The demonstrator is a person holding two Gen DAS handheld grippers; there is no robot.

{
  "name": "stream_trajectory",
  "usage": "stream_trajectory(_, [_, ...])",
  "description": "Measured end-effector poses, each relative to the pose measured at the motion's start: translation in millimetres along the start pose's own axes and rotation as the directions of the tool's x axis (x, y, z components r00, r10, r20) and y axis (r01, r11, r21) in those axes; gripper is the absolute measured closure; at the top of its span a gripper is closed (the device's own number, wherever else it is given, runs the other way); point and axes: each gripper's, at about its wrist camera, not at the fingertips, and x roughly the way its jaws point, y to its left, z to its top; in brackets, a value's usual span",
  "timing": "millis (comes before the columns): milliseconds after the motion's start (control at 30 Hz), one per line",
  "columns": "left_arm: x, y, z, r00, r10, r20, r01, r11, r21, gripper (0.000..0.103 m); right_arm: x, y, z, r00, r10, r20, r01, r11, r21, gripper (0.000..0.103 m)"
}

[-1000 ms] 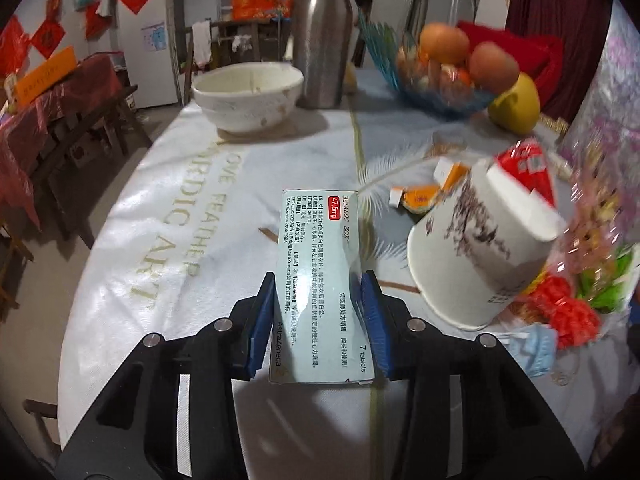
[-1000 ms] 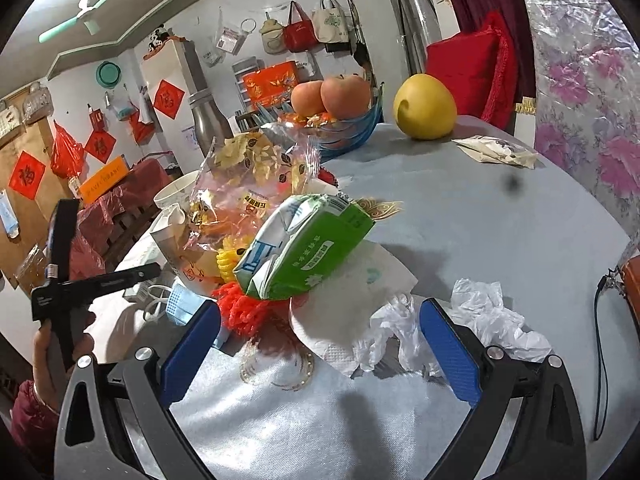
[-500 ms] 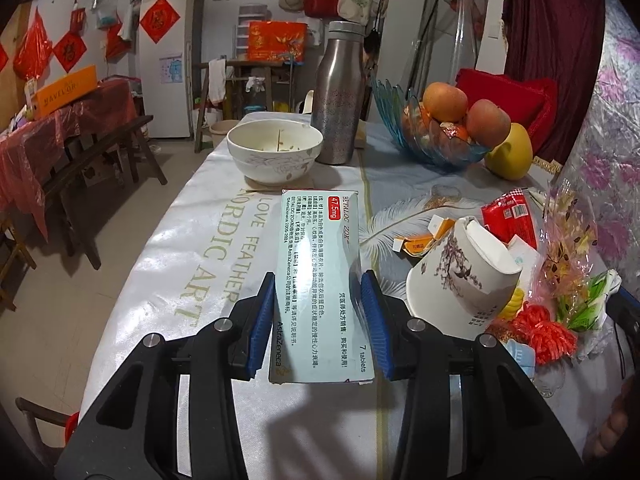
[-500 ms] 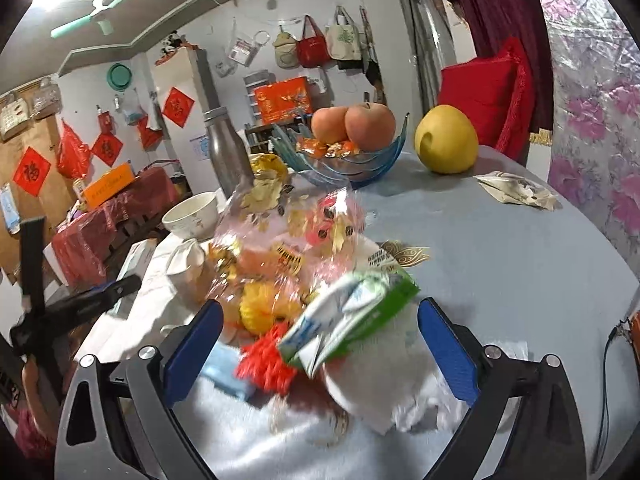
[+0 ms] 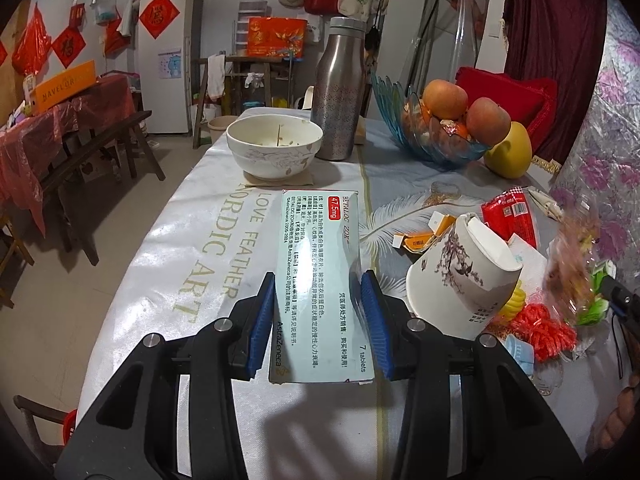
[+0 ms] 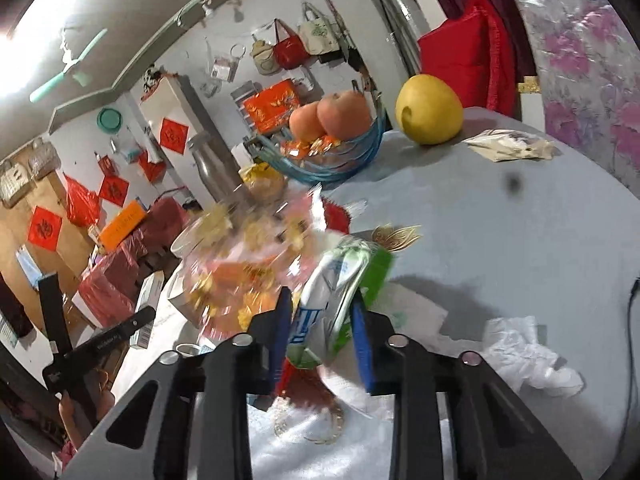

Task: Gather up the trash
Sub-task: 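Close the right tool on the green-and-white tissue pack and lift it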

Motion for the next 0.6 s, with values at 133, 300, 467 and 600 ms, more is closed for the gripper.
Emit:
stream_trajectory(133, [0.5,-0.8,-0.5,1.000,0.004,-0.004,-0.004,1.000,0.004,0.060,-1.4,-3.9,2.6,0.998,-0.067,0.008,0.068,0.997,-0.037,0.069])
stream_trajectory(300, [2.3,-1.6,-1.4,1.000,0.015,-0.011,-0.015,1.000,0.013,0.060,14.8,-9.6,-3.9,0.996,-0.083,-0.039,0.082,0.996,-0.034,0.075])
stream_trajectory(467, [0.1,-1.0,-1.0,1.000,0.013,-0.001,-0.013,1.000,0.009,0.060,-12.8,-0.3,-0.7,0.993,-0.061,0.097,0.067,0.996,-0.064,0.078])
stream_trajectory(600, [-1.5,-1.8,-1.2,1.000,0.016,0.007,-0.016,1.000,0.014,0.060,-22.6,25.8,5.3,0.958,-0.222,0.183,0.260,0.941,-0.219,0.077])
